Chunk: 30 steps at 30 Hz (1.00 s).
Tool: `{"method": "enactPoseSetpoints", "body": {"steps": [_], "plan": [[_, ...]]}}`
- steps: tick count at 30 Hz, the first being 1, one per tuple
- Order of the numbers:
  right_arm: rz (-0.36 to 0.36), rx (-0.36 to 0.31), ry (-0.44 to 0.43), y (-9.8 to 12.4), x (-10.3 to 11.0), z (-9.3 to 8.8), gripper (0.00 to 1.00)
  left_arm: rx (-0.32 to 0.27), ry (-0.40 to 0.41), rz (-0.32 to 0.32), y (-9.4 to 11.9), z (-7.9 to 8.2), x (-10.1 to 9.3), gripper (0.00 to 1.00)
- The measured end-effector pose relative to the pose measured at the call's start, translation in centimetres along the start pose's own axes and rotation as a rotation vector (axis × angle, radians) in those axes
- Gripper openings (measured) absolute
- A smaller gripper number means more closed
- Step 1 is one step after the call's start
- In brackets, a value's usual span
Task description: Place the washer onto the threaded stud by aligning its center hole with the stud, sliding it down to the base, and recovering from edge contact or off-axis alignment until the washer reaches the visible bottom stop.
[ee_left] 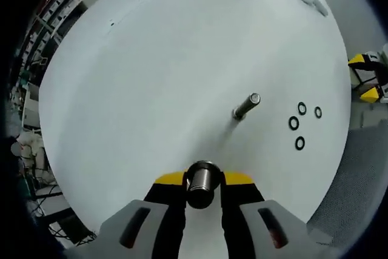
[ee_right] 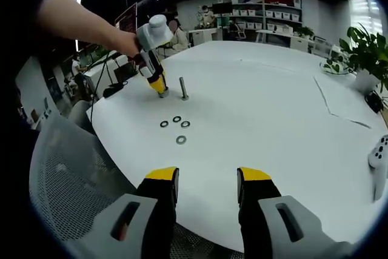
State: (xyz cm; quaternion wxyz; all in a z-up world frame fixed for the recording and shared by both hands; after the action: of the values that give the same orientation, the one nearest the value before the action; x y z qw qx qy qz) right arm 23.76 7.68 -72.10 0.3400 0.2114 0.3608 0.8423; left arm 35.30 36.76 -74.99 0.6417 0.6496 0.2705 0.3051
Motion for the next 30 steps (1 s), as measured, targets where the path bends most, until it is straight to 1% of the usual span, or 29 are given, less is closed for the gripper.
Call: {"method": "enactPoseSetpoints", "body": {"steps": [4,7,9,11,12,16,17,21,23,24,25,26,30], "plan": [[0.002,0.003,0.005,-0.1,0.1,0.0,0.41,-0.004,0.003,-0.012,-0.1,-0.1,0.1,0.19],[0.003,0.003,0.005,0.0,0.1,0.0,0.41,-0.01,0.01,-0.019,0.0,-0.2,-0.1,0.2],[0.004,0.003,0.006,0.0,0.1,0.0,0.41,-0.019,-0.004,-0.014,0.0,-0.3,-0.2,0.2],[0.005,0.004,0.008,-0.1,0.1,0.0,0.41,-0.019,0.004,-0.008,0.2,-0.4,-0.1,0.2],[0.006,0.005,0.009,-0.1,0.1,-0.1,0.41,-0.038,0.014,-0.003,0.4,-0.3,0.0,0.21],[0.01,0.012,0.015,-0.1,0.2,-0.1,0.41,-0.072,0.061,0.011,1.2,-0.3,0.3,0.26],[0.011,0.013,0.018,-0.1,0.3,-0.1,0.41,-0.09,0.072,0.022,1.6,-0.2,0.4,0.26],[0.015,0.016,0.022,-0.2,0.4,-0.2,0.41,-0.149,0.111,0.031,2.6,-0.1,0.5,0.26],[0.016,0.018,0.024,-0.2,0.4,-0.2,0.41,-0.163,0.116,0.05,2.8,-0.3,0.7,0.28],[0.019,0.02,0.026,-0.2,0.5,-0.2,0.41,-0.174,0.128,0.071,3.1,-0.4,1.0,0.29],[0.022,0.021,0.029,-0.2,0.5,-0.2,0.41,-0.192,0.138,0.078,3.3,-0.3,1.0,0.3],[0.025,0.024,0.037,-0.2,0.6,-0.2,0.41,-0.222,0.15,0.085,3.7,-0.3,1.1,0.3],[0.024,0.021,0.032,-0.2,0.6,-0.2,0.41,-0.249,0.161,0.099,4.5,-0.9,1.1,0.31]]}}
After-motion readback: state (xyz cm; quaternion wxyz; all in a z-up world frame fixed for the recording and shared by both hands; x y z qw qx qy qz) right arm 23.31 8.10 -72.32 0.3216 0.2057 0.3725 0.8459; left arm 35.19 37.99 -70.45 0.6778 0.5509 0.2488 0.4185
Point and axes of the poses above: the point that each gripper's makers call its tool centre point, and the gripper's own axes: y roughly backward along the fingers, x roughly to its left, z roughly out of its top, the point moved 3 cm from there along y, roughly backward along the fingers, and after that the axes turned 10 degrees about x, right-handed, at the moved point
